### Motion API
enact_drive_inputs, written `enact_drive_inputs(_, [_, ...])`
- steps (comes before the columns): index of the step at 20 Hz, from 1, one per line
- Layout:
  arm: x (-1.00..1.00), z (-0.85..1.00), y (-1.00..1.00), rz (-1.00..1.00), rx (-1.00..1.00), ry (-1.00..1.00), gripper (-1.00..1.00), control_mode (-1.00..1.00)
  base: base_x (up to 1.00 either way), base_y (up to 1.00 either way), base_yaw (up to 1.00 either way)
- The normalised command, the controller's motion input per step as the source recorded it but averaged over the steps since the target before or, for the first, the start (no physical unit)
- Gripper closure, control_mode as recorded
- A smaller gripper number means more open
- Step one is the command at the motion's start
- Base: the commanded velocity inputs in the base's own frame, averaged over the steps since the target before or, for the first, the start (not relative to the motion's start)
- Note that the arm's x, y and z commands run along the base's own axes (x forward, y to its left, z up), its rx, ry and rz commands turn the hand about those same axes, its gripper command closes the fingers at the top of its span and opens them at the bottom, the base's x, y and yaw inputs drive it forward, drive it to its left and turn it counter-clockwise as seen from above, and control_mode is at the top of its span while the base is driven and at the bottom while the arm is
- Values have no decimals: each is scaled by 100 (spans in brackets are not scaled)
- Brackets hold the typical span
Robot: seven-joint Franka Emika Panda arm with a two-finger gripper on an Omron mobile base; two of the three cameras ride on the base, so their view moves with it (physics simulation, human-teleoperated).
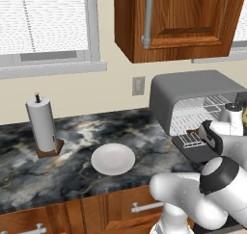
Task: Open the toaster oven door. Place the bread on the top rack in the toaster oven and place the chicken drumstick on the bottom rack.
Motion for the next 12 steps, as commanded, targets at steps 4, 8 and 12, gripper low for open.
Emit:
enact_drive_inputs(4, [25,-7,0,-1,0,-4,-100,-100,0,0,0])
enact_drive_inputs(8, [25,0,0,-2,1,-4,-100,-100,0,0,0])
enact_drive_inputs(12, [38,0,0,-6,3,-1,-100,-100,0,0,0])
